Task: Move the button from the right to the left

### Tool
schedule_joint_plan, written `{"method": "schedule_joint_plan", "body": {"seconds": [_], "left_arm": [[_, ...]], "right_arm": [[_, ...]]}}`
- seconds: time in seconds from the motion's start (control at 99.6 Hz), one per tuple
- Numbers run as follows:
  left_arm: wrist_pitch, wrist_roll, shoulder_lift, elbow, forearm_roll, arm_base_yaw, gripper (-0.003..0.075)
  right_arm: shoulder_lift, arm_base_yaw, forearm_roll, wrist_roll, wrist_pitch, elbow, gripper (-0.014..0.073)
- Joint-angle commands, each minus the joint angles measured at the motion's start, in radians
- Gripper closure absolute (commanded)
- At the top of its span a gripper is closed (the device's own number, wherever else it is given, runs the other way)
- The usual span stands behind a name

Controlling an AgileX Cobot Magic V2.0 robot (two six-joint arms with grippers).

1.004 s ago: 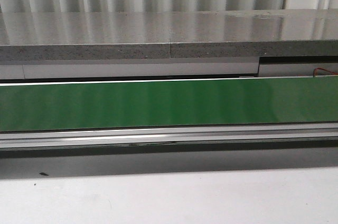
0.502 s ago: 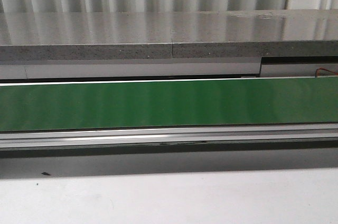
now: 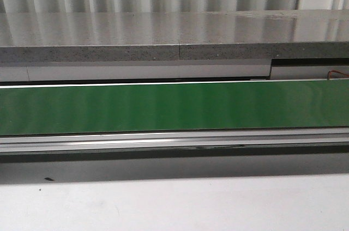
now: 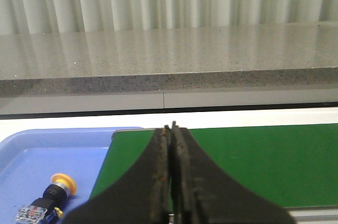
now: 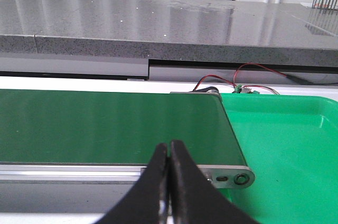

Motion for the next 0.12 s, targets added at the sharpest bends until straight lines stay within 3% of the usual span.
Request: {"method": "schedule_joint_plan", "body": {"seconds": [0.0, 0.11], "left_arm": [[-0.089, -0.01, -0.033, 0.039, -0.006, 0.001, 0.0741], [-0.089, -0.01, -0.033, 0.039, -0.006, 0.001, 0.0741]], "right_arm": [[-0.019, -0.009, -0.012, 0.001, -0.084, -0.021, 0.0662], [-0.019, -0.009, -0.012, 0.001, -0.084, -0.021, 0.0662]]}}
